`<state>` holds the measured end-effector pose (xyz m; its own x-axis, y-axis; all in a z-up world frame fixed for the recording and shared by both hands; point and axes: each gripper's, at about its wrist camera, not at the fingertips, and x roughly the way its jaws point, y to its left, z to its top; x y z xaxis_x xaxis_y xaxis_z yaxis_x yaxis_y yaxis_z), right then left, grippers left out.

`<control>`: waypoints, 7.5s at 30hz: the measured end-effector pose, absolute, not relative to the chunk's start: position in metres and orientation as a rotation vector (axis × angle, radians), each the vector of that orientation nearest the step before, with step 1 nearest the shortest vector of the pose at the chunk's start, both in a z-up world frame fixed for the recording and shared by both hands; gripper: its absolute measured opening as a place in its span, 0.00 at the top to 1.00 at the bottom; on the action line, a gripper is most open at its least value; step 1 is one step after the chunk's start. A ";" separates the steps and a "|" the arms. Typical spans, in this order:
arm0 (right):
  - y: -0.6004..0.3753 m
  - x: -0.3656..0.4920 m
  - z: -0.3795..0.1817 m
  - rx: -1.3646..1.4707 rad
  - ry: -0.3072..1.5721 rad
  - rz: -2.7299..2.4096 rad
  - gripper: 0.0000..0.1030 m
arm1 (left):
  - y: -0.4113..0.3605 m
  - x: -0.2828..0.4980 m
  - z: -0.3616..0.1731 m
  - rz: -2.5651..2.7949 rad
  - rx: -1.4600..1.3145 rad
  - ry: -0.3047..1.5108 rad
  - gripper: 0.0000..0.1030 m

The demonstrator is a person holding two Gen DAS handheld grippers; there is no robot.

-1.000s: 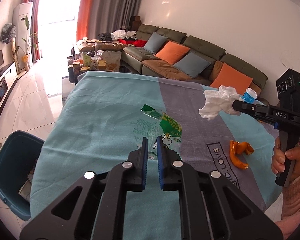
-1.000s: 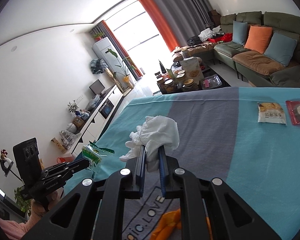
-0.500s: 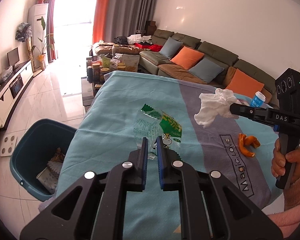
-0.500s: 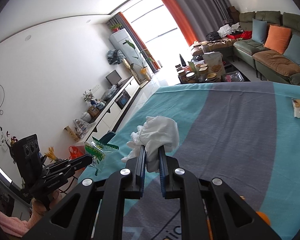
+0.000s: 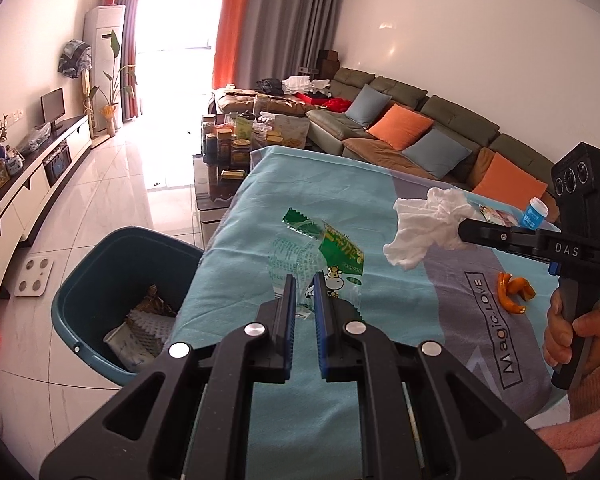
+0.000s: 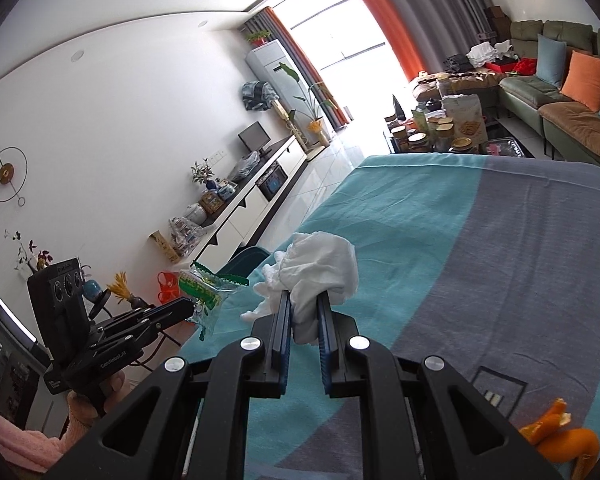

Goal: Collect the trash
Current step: 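Carry the green packet and white tissue over the teal bin with both tools, then open both tools to drop the packet and tissue into the bin, then move both open tools back over the orange peels on the table, then grasp an orange peel with the left tool while the right tool grasps another peel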

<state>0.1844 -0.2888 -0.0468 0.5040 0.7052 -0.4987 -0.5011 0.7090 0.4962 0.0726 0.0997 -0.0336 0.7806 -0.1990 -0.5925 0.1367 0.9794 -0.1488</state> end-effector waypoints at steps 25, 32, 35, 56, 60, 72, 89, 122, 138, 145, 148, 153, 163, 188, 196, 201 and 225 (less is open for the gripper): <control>-0.229 0.191 -0.049 0.271 0.791 0.852 0.89 | 0.148 0.051 -0.024 -0.072 -0.134 0.624 0.91; -0.213 0.192 -0.052 0.258 0.806 0.878 0.89 | 0.160 0.049 -0.024 -0.038 -0.143 0.624 0.91; -0.207 0.192 -0.053 0.252 0.813 0.887 0.89 | 0.164 0.050 -0.025 -0.026 -0.150 0.625 0.91; -0.155 0.209 -0.046 0.169 0.842 0.952 0.89 | 0.204 0.052 -0.033 0.061 -0.177 0.635 0.91; -0.148 0.210 -0.047 0.157 0.849 0.956 0.89 | 0.207 0.055 -0.034 0.073 -0.177 0.640 0.91; -0.125 0.218 -0.050 0.121 0.873 0.968 0.89 | 0.206 0.064 -0.040 0.093 -0.181 0.649 0.91; -0.084 0.225 -0.060 0.042 0.914 0.957 0.89 | 0.211 0.081 -0.059 0.131 -0.201 0.684 0.91; -0.021 0.233 -0.086 -0.085 1.003 0.937 0.85 | 0.240 0.117 -0.113 0.195 -0.271 0.780 0.91; -0.009 0.235 -0.086 -0.097 1.027 0.906 0.78 | 0.250 0.128 -0.133 0.201 -0.316 0.807 0.85; -0.014 0.235 -0.087 -0.078 1.026 0.905 0.76 | 0.252 0.128 -0.137 0.205 -0.333 0.805 0.79; -0.019 0.236 -0.087 -0.063 1.022 0.907 0.75 | 0.249 0.123 -0.132 0.201 -0.328 0.786 0.73; -0.036 0.232 -0.080 -0.037 0.997 0.900 0.72 | 0.238 0.112 -0.116 0.183 -0.298 0.734 0.65; -0.102 0.207 -0.044 0.019 0.870 0.888 0.62 | 0.190 0.086 -0.074 0.063 -0.224 0.617 0.36; -0.380 0.142 -0.039 0.236 0.745 0.347 0.55 | -0.056 0.088 -0.068 -0.565 -0.041 0.681 0.33; -0.419 0.131 -0.064 0.293 0.776 0.269 0.52 | -0.116 0.095 -0.077 -0.693 -0.008 0.742 0.33; -0.435 0.125 -0.079 0.322 0.796 0.274 0.50 | -0.146 0.100 -0.087 -0.738 0.002 0.794 0.34; -0.436 0.124 -0.091 0.342 0.826 0.358 0.50 | -0.179 0.136 -0.113 -0.652 -0.031 0.912 0.81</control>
